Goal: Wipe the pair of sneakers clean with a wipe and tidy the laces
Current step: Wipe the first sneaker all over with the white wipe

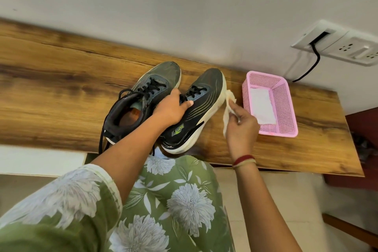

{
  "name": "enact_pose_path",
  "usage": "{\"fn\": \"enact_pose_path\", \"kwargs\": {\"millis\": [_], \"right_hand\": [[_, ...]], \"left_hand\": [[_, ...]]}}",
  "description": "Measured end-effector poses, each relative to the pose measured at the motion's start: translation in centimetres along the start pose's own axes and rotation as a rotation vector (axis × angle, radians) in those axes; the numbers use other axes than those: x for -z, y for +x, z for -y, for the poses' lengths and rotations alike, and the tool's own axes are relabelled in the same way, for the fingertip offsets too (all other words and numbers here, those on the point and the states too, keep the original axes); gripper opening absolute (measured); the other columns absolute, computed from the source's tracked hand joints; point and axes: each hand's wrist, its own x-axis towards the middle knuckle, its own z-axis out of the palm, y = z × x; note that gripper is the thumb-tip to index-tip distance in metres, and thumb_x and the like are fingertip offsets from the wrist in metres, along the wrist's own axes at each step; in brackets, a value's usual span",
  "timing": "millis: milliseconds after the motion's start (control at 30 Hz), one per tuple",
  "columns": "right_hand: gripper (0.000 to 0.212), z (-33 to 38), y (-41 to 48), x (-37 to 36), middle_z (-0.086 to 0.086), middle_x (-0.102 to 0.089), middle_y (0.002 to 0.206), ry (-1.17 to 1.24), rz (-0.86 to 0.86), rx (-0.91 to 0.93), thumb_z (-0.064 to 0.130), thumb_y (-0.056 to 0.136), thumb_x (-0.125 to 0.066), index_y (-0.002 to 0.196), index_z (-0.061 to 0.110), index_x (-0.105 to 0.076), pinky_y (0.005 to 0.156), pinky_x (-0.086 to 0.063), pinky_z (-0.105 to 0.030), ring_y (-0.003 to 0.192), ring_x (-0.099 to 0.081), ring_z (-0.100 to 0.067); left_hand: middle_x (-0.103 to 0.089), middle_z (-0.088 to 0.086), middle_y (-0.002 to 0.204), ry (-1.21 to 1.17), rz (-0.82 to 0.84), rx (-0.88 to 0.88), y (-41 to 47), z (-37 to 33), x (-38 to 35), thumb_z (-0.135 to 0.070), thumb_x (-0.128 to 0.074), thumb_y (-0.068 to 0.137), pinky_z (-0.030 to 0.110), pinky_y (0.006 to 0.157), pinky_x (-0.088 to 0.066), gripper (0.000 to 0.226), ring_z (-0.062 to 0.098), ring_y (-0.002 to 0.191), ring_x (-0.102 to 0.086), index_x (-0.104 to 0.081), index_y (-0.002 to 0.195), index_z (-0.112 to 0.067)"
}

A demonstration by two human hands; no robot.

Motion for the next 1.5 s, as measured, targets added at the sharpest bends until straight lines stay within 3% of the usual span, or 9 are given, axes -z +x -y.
{"fn": "enact_pose_path", "kwargs": {"millis": [267,433,633,900,1067,1133,1233,1367,1500], "right_hand": [[0.033,-0.5,-2.2,-3.1,-0.005,-0.068,0.109,-0.287,0.080,0.103,0.011,0.093,-0.051,0.122,0.023,-0.061,0.078,-0.047,-0.029,0.092,-0.061,-0.022],[0.037,-1.6,-2.0,-1.1,0.013,-0.065,0.098,-0.140,0.381,0.173,0.001,0.087,-0.056,0.111,0.027,-0.065,0.067,-0.043,-0.006,0.086,-0.064,-0.014],[0.037,-1.2,1.9,-0.4,0.004,-0.065,0.117,-0.119,-0.001,0.227,0.002,0.088,-0.053,0.117,0.021,-0.065,0.091,-0.042,-0.016,0.106,-0.059,-0.011],[0.045,-4.3,-1.4,-3.4,0.001,-0.058,0.128,-0.185,0.139,0.469,-0.003,0.086,-0.057,0.126,0.017,-0.057,0.099,-0.041,-0.021,0.113,-0.053,-0.004],[0.041,-4.3,-2.7,-1.5,0.015,-0.062,0.114,0.182,0.413,0.207,-0.007,0.087,-0.052,0.115,0.022,-0.061,0.084,-0.051,-0.018,0.100,-0.059,0.007],[0.038,-3.4,-1.0,-0.6,0.014,-0.064,0.107,0.352,0.309,0.067,-0.008,0.088,-0.050,0.111,0.020,-0.063,0.068,-0.052,-0.015,0.082,-0.062,0.006],[0.036,-2.0,2.0,-0.7,0.010,-0.062,0.110,0.374,0.055,0.022,-0.004,0.089,-0.051,0.114,0.020,-0.062,0.086,-0.049,-0.015,0.097,-0.059,0.003],[0.037,-2.1,2.1,-3.1,0.012,-0.060,0.113,0.095,0.127,0.125,0.002,0.090,-0.053,0.120,0.021,-0.063,0.085,-0.041,-0.005,0.090,-0.052,0.010],[0.040,-3.2,0.6,-3.4,0.001,-0.064,0.119,-0.014,0.100,0.223,-0.003,0.087,-0.051,0.118,0.020,-0.064,0.092,-0.039,-0.016,0.102,-0.054,-0.002]], "left_hand": [[-0.056,0.010,0.109,0.007,-0.013,0.002,0.2,0.1,-0.2,-0.045,-0.051,0.093,0.035,0.075,-0.040,0.035,0.031,0.100,-0.055,-0.036,0.104,-0.015],[-0.054,0.011,0.112,-0.050,0.014,0.011,0.1,0.3,0.3,-0.045,-0.050,0.094,0.036,0.078,-0.040,0.037,0.032,0.105,-0.053,-0.036,0.107,-0.014],[-0.055,0.013,0.116,-0.030,0.007,0.011,0.0,0.1,0.2,-0.045,-0.049,0.094,0.038,0.080,-0.042,0.036,0.032,0.104,-0.054,-0.036,0.107,-0.015],[-0.055,0.013,0.117,-0.034,0.013,0.022,0.3,0.3,0.3,-0.045,-0.051,0.093,0.040,0.085,-0.044,0.039,0.032,0.106,-0.054,-0.038,0.113,-0.013],[-0.054,0.013,0.121,-0.052,0.019,0.021,0.1,0.3,0.5,-0.045,-0.050,0.093,0.040,0.087,-0.044,0.043,0.032,0.109,-0.053,-0.039,0.118,-0.012],[-0.054,0.013,0.122,-0.046,0.020,0.024,0.0,0.2,0.5,-0.045,-0.050,0.094,0.041,0.088,-0.044,0.043,0.033,0.109,-0.053,-0.038,0.119,-0.011],[-0.054,0.013,0.123,-0.047,0.022,0.023,-0.1,0.1,0.5,-0.045,-0.049,0.094,0.041,0.087,-0.044,0.043,0.033,0.110,-0.053,-0.038,0.119,-0.012],[-0.055,0.013,0.118,-0.037,0.019,0.023,0.0,0.2,0.4,-0.045,-0.049,0.094,0.039,0.083,-0.043,0.039,0.032,0.106,-0.053,-0.038,0.113,-0.013],[-0.055,0.011,0.112,-0.007,-0.004,0.006,0.1,0.1,0.1,-0.045,-0.050,0.094,0.037,0.077,-0.041,0.034,0.031,0.102,-0.054,-0.036,0.104,-0.016]]}}
